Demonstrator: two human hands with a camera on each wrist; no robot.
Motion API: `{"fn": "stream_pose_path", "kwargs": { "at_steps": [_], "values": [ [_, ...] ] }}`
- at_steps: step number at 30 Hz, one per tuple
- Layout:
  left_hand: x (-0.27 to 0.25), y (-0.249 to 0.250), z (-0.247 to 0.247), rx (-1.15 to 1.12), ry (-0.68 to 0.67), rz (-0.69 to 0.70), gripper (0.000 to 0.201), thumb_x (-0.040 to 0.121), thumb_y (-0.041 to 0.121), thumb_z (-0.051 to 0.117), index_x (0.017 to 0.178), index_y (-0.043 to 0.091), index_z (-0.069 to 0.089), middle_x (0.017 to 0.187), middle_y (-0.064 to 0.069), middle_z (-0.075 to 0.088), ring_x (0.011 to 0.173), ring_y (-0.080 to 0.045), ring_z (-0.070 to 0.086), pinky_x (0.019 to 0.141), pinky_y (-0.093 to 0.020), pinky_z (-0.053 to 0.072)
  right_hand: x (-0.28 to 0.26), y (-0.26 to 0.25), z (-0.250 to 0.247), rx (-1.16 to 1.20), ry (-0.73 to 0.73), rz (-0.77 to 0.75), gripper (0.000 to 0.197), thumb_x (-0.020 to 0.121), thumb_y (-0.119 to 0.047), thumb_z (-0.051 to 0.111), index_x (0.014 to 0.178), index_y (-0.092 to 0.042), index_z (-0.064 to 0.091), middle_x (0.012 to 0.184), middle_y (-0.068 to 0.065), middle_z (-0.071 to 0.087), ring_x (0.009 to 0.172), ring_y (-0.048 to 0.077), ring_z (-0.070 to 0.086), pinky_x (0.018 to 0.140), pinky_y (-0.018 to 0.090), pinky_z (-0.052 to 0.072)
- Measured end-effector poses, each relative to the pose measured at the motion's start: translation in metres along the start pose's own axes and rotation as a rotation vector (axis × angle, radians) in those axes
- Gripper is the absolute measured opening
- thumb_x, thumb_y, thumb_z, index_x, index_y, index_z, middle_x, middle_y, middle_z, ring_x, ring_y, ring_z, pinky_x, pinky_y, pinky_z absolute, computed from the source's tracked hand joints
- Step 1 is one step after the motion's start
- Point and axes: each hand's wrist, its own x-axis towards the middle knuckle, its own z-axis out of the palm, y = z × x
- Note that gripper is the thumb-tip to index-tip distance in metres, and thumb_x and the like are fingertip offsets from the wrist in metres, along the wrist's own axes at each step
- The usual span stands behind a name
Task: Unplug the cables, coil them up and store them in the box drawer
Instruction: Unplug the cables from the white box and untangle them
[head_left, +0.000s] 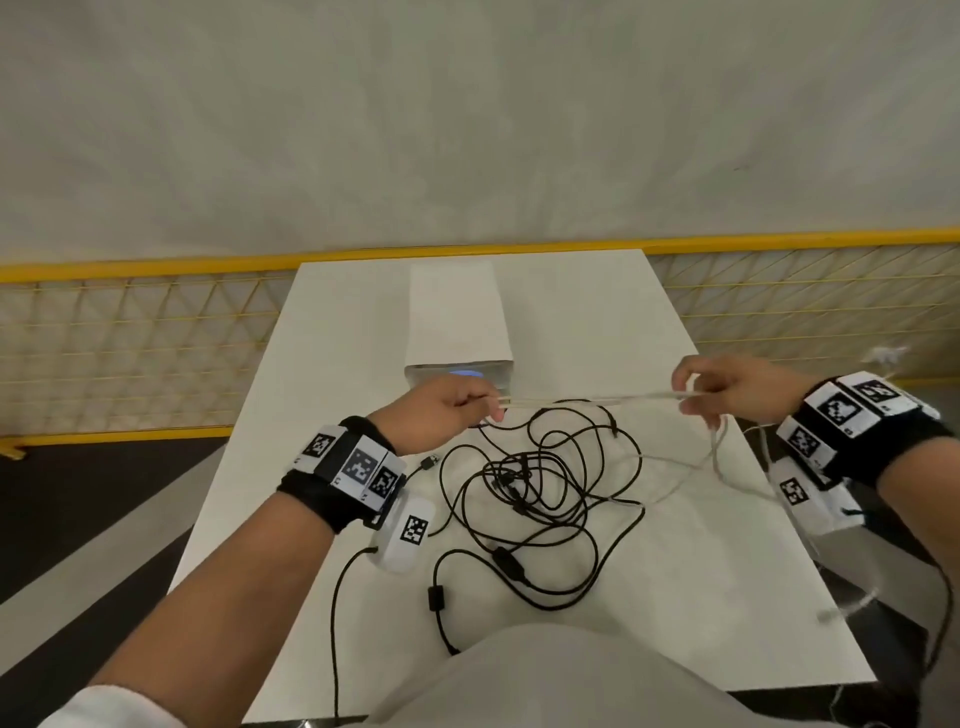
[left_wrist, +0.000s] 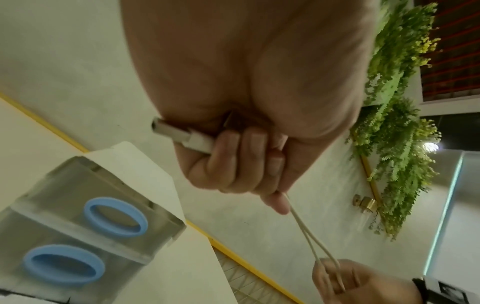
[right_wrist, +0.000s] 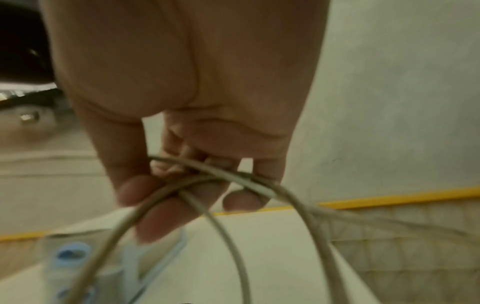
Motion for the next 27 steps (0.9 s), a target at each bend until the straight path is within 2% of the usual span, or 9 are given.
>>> {"fn": "stream_pose_path", "kwargs": {
  "at_steps": [3,5,8,14,17,20,23,25,27],
  "values": [
    [0.005,-0.008,-0.002,-0.129,0.049,-0.049,0.025,0.097,0.013,0.046,0.082,0.014,0.066,0.076,-0.012,0.048,0.041,-0.001,0.033,0.046,-0.017,0.027,0.0,0.031,-0.007,-0.309,0.249,0.171,0.027,0.079,-0.014,0.069,0.081,-0.034,0.052,0.099,0.005,0.063,0.084,0.024,0.057,0.075,0.032,0.044],
    [0.005,-0.015,-0.004,-0.19,0.072,-0.086,0.024,0.097,0.012,0.045,0.084,0.01,0.065,0.059,0.0,0.046,0.042,-0.004,0.029,0.045,-0.021,0.024,-0.003,0.05,-0.006,-0.383,0.318,0.313,0.037,0.076,-0.021,0.073,0.107,-0.026,0.054,0.132,0.013,0.048,0.108,0.034,0.053,0.092,0.041,0.045],
    [0.005,-0.019,-0.004,-0.206,0.106,-0.12,0.025,0.097,0.008,0.044,0.081,0.009,0.063,0.046,0.019,0.051,0.043,-0.006,0.029,0.044,-0.018,0.025,-0.014,0.065,-0.001,-0.285,0.402,0.536,0.064,0.077,-0.018,0.073,0.132,-0.017,0.04,0.142,0.017,0.035,0.115,0.04,0.052,0.095,0.048,0.046],
    [0.009,-0.03,0.0,-0.284,0.162,-0.151,0.026,0.097,0.012,0.045,0.08,0.011,0.064,0.042,0.015,0.04,0.041,-0.004,0.027,0.042,-0.016,0.023,-0.05,0.091,0.001,-0.215,0.695,0.519,0.057,0.074,-0.021,0.076,0.118,-0.023,0.039,0.118,0.014,0.053,0.088,0.036,0.062,0.072,0.048,0.056],
    [0.009,-0.036,-0.002,-0.326,0.202,-0.179,0.027,0.097,0.011,0.045,0.079,0.013,0.064,0.043,0.014,0.037,0.042,-0.006,0.026,0.042,-0.018,0.022,-0.068,0.106,0.003,-0.068,0.425,0.502,0.037,0.069,-0.024,0.082,0.094,-0.018,0.056,0.087,0.009,0.066,0.072,0.024,0.06,0.063,0.032,0.046],
    [0.011,-0.037,-0.001,-0.318,0.191,-0.188,0.027,0.097,0.01,0.044,0.078,0.012,0.063,0.041,0.015,0.038,0.041,-0.006,0.025,0.042,-0.019,0.021,-0.082,0.121,-0.005,-0.035,0.374,0.566,0.029,0.071,-0.036,0.079,0.075,-0.01,0.067,0.066,0.016,0.064,0.063,0.03,0.059,0.058,0.03,0.042],
    [0.015,-0.037,0.001,-0.306,0.244,-0.19,0.027,0.097,0.009,0.043,0.076,0.009,0.061,0.039,0.014,0.039,0.04,-0.006,0.026,0.042,-0.019,0.022,-0.094,0.15,-0.015,0.129,0.263,0.544,0.064,0.067,-0.063,0.071,0.083,-0.001,0.067,0.056,0.016,0.058,0.049,0.025,0.055,0.053,0.028,0.047],
    [0.017,-0.043,-0.001,-0.301,0.282,-0.197,0.03,0.096,0.011,0.044,0.073,0.012,0.062,0.042,0.013,0.035,0.041,-0.007,0.027,0.042,-0.02,0.023,-0.101,0.161,-0.027,0.356,0.31,0.532,0.062,0.079,-0.049,0.064,0.09,0.012,0.06,0.04,0.007,0.043,0.031,0.013,0.04,0.035,0.019,0.037],
    [0.018,-0.047,-0.001,-0.295,0.309,-0.197,0.031,0.096,0.012,0.045,0.07,0.015,0.062,0.041,0.012,0.035,0.04,-0.007,0.028,0.042,-0.019,0.024,-0.105,0.15,-0.035,0.509,0.338,0.559,0.045,0.08,-0.029,0.058,0.103,0.01,0.06,0.039,0.003,0.04,0.029,0.009,0.035,0.033,0.015,0.03]
  ]
}}
